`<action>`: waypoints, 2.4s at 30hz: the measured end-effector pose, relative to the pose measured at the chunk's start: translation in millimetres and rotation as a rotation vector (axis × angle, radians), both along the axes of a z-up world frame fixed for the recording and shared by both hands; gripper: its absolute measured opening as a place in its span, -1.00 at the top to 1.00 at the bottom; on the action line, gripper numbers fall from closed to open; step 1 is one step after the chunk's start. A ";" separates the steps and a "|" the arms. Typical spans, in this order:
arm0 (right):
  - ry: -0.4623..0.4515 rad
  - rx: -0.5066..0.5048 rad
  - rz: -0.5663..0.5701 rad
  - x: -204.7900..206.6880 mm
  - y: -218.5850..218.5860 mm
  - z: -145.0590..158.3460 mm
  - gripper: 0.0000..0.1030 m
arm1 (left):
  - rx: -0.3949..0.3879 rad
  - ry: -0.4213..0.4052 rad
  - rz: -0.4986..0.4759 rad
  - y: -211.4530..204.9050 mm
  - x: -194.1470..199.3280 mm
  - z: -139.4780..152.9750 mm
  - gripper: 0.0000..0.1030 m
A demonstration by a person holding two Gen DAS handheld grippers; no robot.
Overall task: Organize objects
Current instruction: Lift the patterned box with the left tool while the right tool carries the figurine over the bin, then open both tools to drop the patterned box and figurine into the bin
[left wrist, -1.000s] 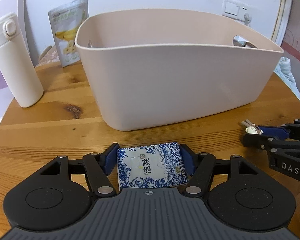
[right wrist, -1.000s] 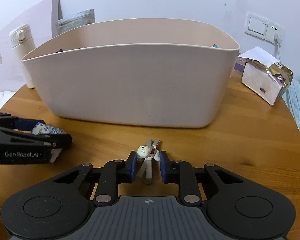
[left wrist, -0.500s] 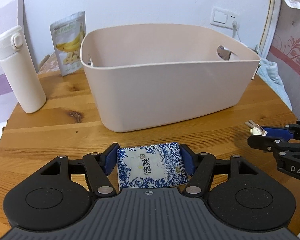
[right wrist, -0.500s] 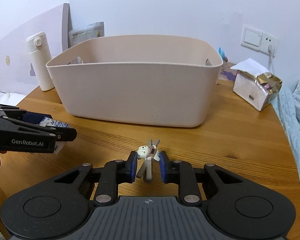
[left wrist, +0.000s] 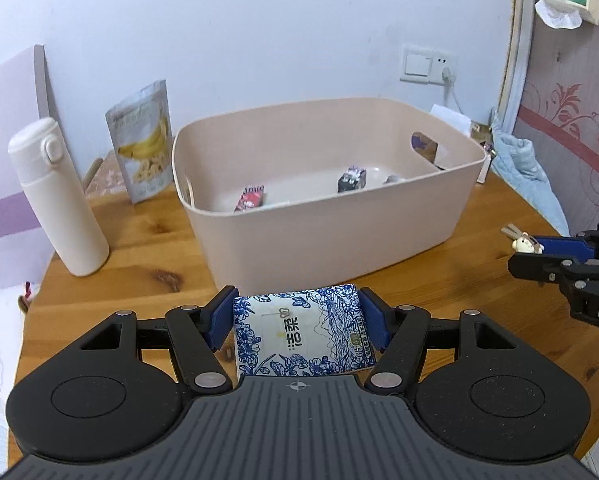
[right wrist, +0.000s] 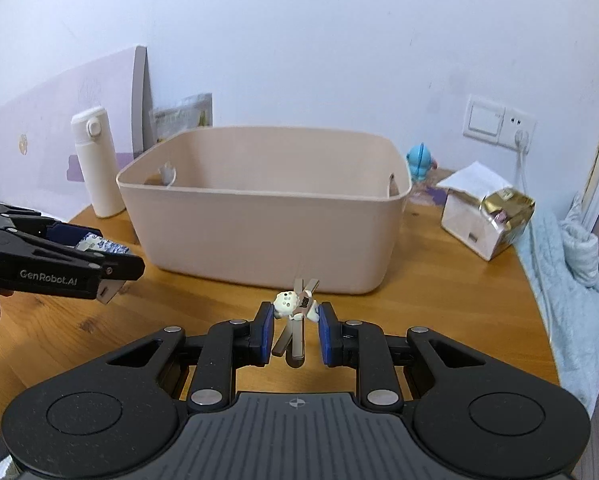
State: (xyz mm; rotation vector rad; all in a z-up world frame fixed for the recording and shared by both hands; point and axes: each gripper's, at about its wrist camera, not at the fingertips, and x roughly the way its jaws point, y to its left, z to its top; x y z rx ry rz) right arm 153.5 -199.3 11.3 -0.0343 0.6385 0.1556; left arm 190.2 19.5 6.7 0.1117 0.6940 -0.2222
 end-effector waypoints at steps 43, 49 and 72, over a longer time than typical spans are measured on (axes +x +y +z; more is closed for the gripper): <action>-0.115 -0.010 -0.040 93.8 -10.3 45.2 0.57 | -0.011 -0.095 0.030 -1.7 112.5 46.7 -0.28; -0.086 -0.023 -0.042 118.7 -6.4 37.5 0.57 | 0.022 -0.060 0.026 -11.2 131.5 30.7 -0.28; 0.089 -0.106 -0.020 168.8 0.8 -5.9 0.55 | 0.103 0.054 0.019 -22.5 164.2 -8.7 -0.29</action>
